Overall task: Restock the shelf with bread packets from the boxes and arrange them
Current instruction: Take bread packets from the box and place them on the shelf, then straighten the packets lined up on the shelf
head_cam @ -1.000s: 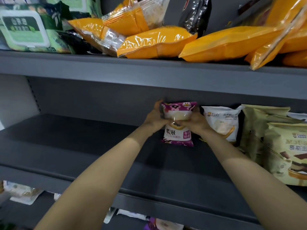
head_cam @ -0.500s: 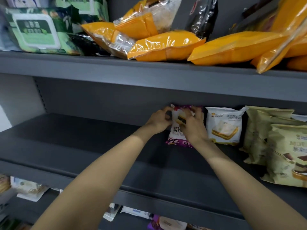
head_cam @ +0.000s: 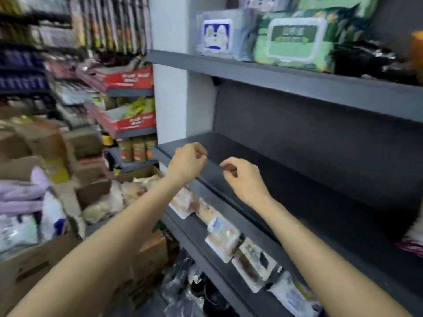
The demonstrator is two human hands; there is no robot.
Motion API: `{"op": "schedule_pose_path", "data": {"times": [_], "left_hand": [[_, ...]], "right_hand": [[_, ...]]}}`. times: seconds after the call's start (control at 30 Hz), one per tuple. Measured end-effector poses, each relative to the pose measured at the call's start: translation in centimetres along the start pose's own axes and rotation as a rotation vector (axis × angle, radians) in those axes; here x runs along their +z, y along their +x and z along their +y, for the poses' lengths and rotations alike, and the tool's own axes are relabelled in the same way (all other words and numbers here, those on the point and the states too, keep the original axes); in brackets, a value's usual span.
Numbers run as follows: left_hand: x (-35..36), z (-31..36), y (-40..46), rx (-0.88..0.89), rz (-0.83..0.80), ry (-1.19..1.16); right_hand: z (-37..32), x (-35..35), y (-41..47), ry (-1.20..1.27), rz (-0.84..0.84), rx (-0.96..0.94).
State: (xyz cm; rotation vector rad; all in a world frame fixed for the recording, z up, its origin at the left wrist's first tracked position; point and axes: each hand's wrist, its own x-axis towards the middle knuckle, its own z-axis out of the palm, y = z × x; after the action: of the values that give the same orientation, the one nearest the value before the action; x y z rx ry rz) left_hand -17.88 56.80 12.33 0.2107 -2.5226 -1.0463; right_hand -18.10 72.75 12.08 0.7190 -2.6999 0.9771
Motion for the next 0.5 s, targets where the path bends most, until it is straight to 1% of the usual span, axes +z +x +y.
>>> {"op": "schedule_pose_path", "data": {"times": [0.07,0.13,0.23,0.37,0.5], "left_hand": [[-4.9,-6.2,0.1,-0.113,0.087,0.041],[-9.7,-12.3,-0.2,-0.216,0.114,0.11],[-16.1,-21.7,-0.9,-0.37,0.056,0.197],[-23.0,-33.0,-2.2,-0.548,-0.021,0.214],[-26.7,-41.1,-3.4,-0.688,-0.076,0.345]], "right_hand": [[-4.3,4.9,2.1,0.052,-0.083,-0.063],[-8.6,10.3,3.8,0.077,-0.175,-0.115],[-14.5,19.0,6.3,0.106,-0.315,-0.143],[-20.6,30.0,8.7,0.13,-0.536,-0.117],[-24.7,38.7,9.8,0.114,-0.644,-0.083]]}}
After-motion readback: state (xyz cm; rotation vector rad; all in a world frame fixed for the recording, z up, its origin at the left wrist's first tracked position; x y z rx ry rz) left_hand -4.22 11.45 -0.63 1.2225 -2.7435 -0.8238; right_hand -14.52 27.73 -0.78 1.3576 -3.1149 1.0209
